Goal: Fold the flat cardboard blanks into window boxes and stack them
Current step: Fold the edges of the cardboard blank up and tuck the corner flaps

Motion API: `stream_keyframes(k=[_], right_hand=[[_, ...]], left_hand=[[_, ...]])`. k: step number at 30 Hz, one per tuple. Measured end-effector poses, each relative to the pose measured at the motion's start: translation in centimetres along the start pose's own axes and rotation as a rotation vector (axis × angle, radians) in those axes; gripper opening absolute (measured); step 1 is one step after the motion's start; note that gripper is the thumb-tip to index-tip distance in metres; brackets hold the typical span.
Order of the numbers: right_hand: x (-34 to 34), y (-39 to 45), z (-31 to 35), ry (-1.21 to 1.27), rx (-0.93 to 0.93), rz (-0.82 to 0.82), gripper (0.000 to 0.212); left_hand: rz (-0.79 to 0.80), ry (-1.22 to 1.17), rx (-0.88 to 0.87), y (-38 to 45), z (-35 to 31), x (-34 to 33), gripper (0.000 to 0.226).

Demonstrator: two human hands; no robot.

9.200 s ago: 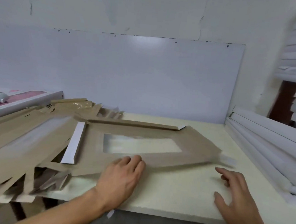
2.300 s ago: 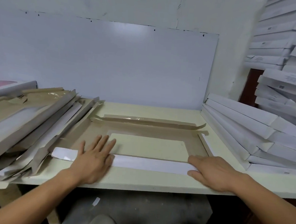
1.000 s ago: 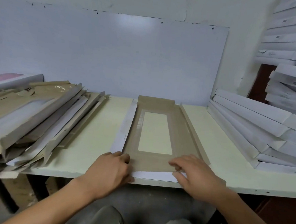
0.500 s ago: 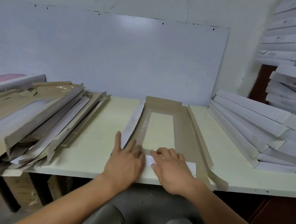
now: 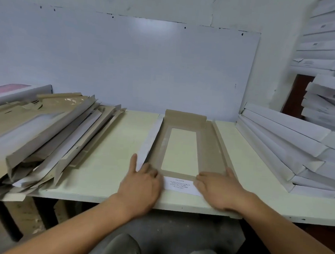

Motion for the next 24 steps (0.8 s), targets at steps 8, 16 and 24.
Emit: stream_keyframes(k=[8, 16, 24], right_hand=[[2.5, 2.3, -7.7, -0.085, 0.06, -0.087, 0.066], [2.3, 1.6, -8.4, -0.33, 0.227, 0.007, 0.055], [3.9, 1.8, 2.7, -0.124, 0.378, 0.015, 0.03]], left_hand=[[-0.067, -0.416, -0.252, 0.8, -2.1, 1.2, 0.025], [0.143, -0.409, -0.32, 1.0, 7.1, 0.5, 0.025], [-0.232, -0.198, 0.184, 2.7, 13.2, 4.0, 0.052]])
Point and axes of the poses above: each hand's wrist, its own y-axis towards the middle knuckle, its own x-axis out of the back of the hand, z = x × y, the point moved 5 cm from there along y, towards the middle knuckle, and after that the axes turned 12 degrees about x, right-handed, at the moved point
